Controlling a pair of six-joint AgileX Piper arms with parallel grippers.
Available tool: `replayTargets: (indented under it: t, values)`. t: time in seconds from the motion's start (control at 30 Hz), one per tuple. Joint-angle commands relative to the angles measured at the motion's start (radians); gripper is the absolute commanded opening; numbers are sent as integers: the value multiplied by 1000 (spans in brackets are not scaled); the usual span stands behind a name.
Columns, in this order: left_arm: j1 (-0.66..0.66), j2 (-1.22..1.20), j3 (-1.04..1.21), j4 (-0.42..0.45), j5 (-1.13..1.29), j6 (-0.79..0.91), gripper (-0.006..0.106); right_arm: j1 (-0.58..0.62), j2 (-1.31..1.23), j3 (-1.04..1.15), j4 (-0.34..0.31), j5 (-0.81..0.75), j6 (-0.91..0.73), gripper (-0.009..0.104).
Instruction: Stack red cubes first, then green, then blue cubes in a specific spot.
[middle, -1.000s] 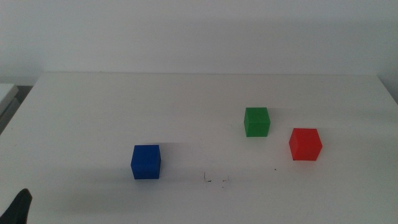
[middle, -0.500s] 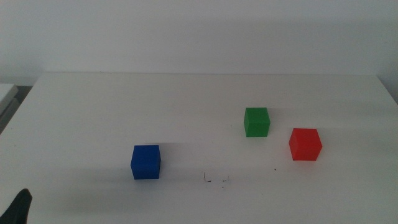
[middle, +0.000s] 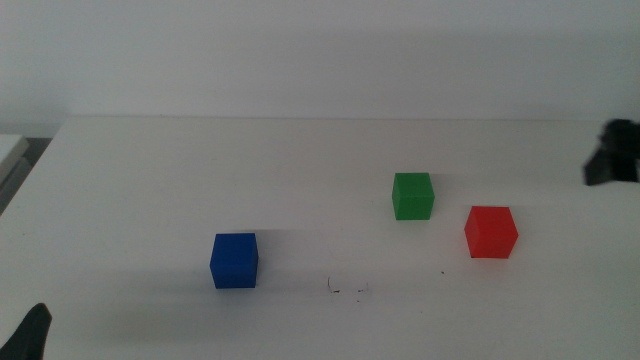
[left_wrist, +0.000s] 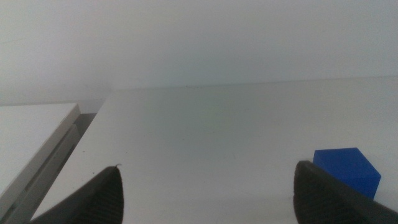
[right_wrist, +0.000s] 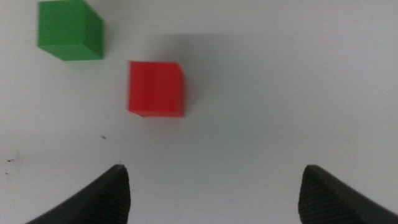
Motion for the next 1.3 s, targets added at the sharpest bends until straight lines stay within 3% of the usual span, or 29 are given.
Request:
replayTargets:
  t: [0.0, 0.5, 1.1, 1.27]
  values:
    - [0, -2, 0, -2, -13, 0, 94, 34, 74, -61, -19, 7, 0, 92]
    - [0, -2, 0, -2, -13, 0, 94, 169, 461, -244, -32, 2, 133, 92]
    - [0, -2, 0, -2, -13, 0, 94, 169, 668, -244, -41, -160, 222, 91]
    - [0, -2, 0, 16, -13, 0, 94, 169, 698, -244, -52, -188, 232, 83]
